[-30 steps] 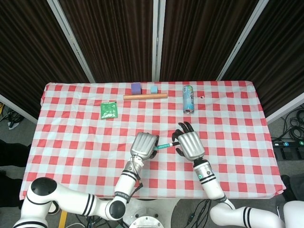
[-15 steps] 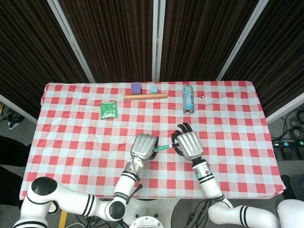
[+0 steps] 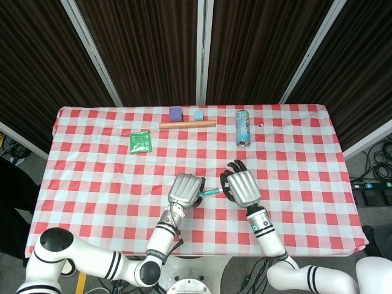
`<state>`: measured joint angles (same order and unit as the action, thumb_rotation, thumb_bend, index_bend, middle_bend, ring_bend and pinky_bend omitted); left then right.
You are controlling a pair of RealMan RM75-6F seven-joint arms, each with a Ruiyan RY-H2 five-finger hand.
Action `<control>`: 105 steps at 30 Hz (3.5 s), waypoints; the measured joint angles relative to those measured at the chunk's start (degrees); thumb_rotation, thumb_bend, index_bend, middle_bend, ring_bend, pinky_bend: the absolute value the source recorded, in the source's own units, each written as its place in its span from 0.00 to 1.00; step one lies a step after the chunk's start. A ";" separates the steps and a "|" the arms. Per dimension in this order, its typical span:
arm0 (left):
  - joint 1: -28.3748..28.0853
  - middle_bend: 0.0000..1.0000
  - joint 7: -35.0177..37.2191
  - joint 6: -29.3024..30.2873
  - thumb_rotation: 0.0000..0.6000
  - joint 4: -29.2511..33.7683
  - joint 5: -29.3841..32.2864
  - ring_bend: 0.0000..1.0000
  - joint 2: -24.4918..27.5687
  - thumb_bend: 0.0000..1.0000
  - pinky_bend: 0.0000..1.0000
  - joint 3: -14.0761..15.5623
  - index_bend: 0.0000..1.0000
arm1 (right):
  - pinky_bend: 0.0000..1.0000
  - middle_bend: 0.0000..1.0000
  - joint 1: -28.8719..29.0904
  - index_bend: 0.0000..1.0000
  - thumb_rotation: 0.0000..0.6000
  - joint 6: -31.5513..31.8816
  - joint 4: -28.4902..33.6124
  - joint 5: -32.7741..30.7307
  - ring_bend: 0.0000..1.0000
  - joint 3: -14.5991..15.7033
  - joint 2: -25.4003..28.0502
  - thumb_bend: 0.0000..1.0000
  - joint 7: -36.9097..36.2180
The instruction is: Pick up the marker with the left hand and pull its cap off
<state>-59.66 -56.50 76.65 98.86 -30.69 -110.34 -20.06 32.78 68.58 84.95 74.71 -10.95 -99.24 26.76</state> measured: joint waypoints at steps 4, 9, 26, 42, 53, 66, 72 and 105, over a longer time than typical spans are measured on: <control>-0.07 0.59 -0.03 0.02 1.00 -0.09 0.09 0.51 -0.03 0.41 0.55 0.23 0.56 | 0.20 0.56 0.08 0.66 1.00 0.03 -0.29 -0.19 0.25 -0.02 -0.15 0.20 0.03; -0.21 0.59 -0.09 -0.04 1.00 -0.37 0.31 0.51 -0.14 0.40 0.55 0.37 0.56 | 0.22 0.59 0.26 0.70 1.00 0.12 -0.65 -0.31 0.27 -0.15 -0.38 0.23 0.16; 1.10 0.59 1.60 0.36 1.00 -0.42 0.06 0.51 0.96 0.40 0.55 1.11 0.56 | 0.24 0.67 -1.03 0.80 1.00 1.48 -1.80 -0.98 0.33 0.34 0.06 0.27 -0.70; 5.93 0.59 7.37 -0.51 1.00 -3.58 -2.44 0.51 2.45 0.40 0.55 5.17 0.56 | 0.24 0.67 -1.98 0.80 1.00 -0.38 -7.87 -4.11 0.33 0.37 -0.76 0.27 -3.26; 9.63 0.59 12.51 -3.32 1.00 -8.16 -6.20 0.51 2.88 0.39 0.54 7.56 0.56 | 0.20 0.63 -1.61 0.75 1.00 -2.44 -14.91 -7.21 0.32 -1.61 -2.91 0.25 -5.61; 11.28 0.59 13.69 -4.62 1.00 -8.36 -8.44 0.51 3.17 0.38 0.54 7.60 0.56 | 0.00 0.31 -1.27 0.37 1.00 -6.85 -15.37 -11.27 0.04 -1.96 -2.65 0.03 -5.22; 11.82 0.59 15.45 -6.40 1.00 -8.47 -10.44 0.51 3.91 0.38 0.54 7.79 0.56 | 0.00 0.29 -2.33 0.34 1.00 -5.24 -11.96 -11.27 0.03 -1.78 -0.83 0.03 -5.04; 15.75 0.19 19.59 -3.40 1.00 -12.08 -17.54 0.21 6.10 0.20 0.30 8.32 0.28 | 0.00 0.23 -20.49 0.27 1.00 22.87 8.03 6.99 0.00 5.17 12.82 0.03 -12.91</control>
<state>-43.90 -36.91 73.25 86.78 -48.23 -104.24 -11.74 12.29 91.45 92.99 81.70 -5.78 -86.42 13.85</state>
